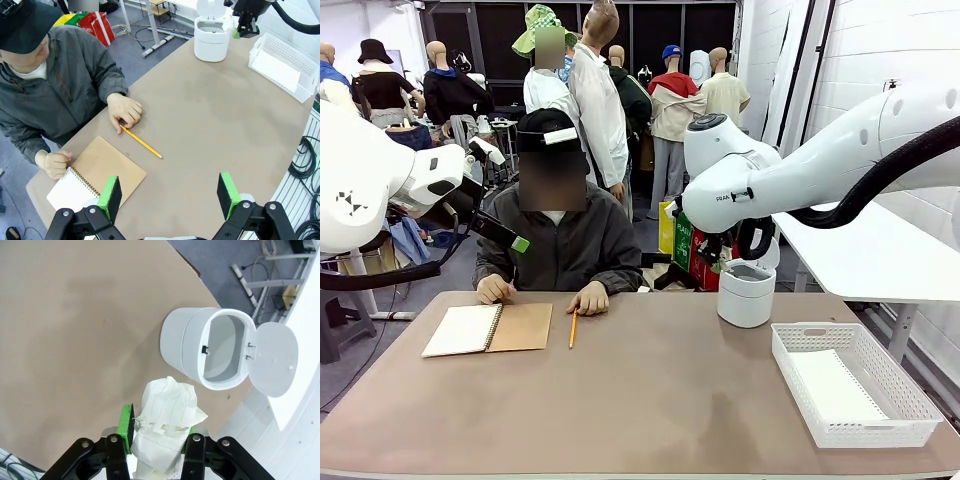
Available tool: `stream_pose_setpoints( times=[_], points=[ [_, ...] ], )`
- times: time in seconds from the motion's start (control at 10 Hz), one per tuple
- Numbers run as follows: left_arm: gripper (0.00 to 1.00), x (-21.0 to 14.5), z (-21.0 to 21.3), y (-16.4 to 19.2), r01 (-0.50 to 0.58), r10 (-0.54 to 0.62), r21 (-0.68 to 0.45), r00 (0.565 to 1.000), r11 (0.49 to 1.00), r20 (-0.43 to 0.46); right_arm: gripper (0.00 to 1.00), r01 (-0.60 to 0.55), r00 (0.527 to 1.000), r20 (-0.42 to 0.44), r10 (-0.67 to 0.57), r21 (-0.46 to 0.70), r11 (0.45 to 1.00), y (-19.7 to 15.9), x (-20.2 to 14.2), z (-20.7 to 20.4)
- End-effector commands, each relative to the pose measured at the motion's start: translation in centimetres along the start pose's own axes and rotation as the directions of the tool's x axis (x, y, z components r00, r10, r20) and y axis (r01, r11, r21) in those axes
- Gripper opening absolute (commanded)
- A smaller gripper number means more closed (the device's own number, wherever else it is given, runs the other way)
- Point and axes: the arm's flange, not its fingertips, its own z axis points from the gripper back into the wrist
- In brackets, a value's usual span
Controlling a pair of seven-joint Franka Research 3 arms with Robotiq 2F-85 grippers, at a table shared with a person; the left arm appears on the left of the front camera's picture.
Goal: Sort the paper based on its condition.
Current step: If a person hands you a paper, place it in the Organizing basket , and if it's crumpled, put it in the Trash can.
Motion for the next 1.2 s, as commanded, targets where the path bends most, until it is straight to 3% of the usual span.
stream_pose_setpoints(
  times=[0.0,0.2,0.5,1.1],
  points=[
    [1.00,0.0,0.1,0.1,-0.005,0.005,-0.008,1.000,1.000,-0.004,0.45,0.005,1.000,0.016,-0.005,0.002,1.000,-0.1,-0.4,-0.2],
    [1.00,0.0,0.1,0.1,-0.005,0.005,-0.008,1.000,1.000,-0.004,0.45,0.000,1.000,0.000,0.000,0.000,1.000,0.0,0.0,0.0],
    [1.00,0.0,0.1,0.1,-0.005,0.005,-0.008,1.000,1.000,-0.004,0.45,0.038,0.999,0.014,-0.038,0.016,0.999,-2.7,1.1,-2.1],
    [1.00,0.0,0.1,0.1,-0.005,0.005,-0.008,1.000,1.000,-0.004,0.45,0.073,0.997,-0.023,-0.076,-0.100,0.992,-7.6,1.9,-5.8]
  ],
)
